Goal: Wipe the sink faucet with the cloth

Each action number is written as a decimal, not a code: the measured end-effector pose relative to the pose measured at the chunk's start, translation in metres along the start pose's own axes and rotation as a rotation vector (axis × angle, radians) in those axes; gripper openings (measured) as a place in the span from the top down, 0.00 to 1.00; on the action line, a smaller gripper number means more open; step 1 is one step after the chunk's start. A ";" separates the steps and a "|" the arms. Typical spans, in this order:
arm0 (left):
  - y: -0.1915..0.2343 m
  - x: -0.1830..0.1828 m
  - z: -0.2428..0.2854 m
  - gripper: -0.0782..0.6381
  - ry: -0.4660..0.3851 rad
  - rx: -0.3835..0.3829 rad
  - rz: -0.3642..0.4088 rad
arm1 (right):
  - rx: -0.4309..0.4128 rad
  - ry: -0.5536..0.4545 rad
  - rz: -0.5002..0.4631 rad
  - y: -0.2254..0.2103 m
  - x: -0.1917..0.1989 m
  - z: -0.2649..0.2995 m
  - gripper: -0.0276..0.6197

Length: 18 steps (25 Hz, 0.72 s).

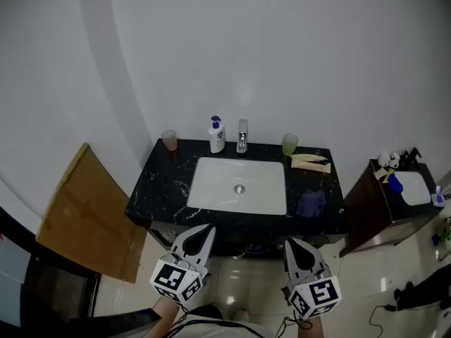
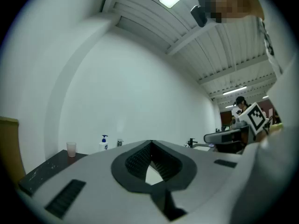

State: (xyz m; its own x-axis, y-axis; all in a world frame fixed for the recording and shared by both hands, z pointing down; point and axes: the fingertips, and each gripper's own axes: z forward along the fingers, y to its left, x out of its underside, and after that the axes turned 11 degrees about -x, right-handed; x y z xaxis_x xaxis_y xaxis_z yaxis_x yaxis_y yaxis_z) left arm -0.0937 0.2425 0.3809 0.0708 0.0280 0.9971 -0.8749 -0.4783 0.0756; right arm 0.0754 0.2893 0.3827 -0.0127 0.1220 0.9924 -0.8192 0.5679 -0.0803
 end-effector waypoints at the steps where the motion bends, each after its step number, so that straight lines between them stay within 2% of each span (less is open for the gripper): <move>1: -0.002 0.002 0.000 0.89 0.002 -0.004 0.002 | -0.004 0.001 0.007 -0.002 0.003 -0.001 0.97; 10: 0.003 0.013 0.026 0.89 0.017 -0.026 0.009 | -0.027 -0.003 0.027 -0.027 0.008 0.018 0.97; 18: 0.042 0.022 0.099 0.89 0.021 0.012 -0.006 | 0.010 0.010 0.023 -0.069 0.006 0.081 0.97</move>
State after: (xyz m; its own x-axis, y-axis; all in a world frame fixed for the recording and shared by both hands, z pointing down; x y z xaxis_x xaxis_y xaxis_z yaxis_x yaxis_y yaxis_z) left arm -0.0815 0.1361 0.4055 0.0661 0.0497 0.9966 -0.8688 -0.4883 0.0820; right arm 0.0849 0.1848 0.4019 -0.0258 0.1430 0.9894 -0.8243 0.5569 -0.1019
